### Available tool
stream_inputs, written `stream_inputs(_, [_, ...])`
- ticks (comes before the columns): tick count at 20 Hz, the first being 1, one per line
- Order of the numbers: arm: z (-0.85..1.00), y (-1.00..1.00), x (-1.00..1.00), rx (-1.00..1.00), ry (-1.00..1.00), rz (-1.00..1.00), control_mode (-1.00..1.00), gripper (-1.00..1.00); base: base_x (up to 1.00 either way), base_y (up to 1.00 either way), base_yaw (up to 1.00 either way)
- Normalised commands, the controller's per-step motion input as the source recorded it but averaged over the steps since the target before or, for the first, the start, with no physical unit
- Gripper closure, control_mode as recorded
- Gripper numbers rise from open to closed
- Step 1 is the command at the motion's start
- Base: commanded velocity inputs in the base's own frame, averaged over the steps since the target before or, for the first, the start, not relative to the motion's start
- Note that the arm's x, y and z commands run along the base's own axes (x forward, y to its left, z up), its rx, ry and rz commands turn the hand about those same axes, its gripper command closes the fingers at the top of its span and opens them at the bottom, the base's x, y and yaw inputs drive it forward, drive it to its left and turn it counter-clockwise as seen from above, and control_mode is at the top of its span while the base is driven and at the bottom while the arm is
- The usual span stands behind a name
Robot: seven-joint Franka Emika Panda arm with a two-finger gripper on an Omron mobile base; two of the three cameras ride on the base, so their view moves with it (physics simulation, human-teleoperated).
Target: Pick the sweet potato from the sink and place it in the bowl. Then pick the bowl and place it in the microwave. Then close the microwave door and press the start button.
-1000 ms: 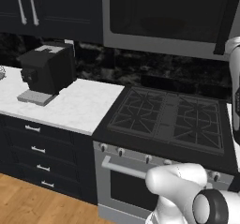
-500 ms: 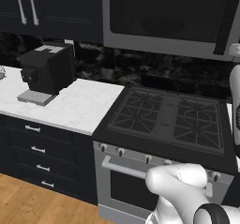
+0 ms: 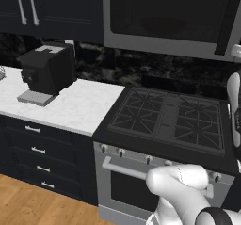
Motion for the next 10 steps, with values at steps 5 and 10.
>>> stream_inputs(5, [0.00, -0.27, 0.28, 0.00, 0.00, 0.00, -1.00, 1.00, 0.00, 0.00, 0.00])
stream_inputs(10, [0.00, -0.31, 0.11, 0.00, -0.06, 0.00, -1.00, 1.00, 0.00, 0.00, 0.00])
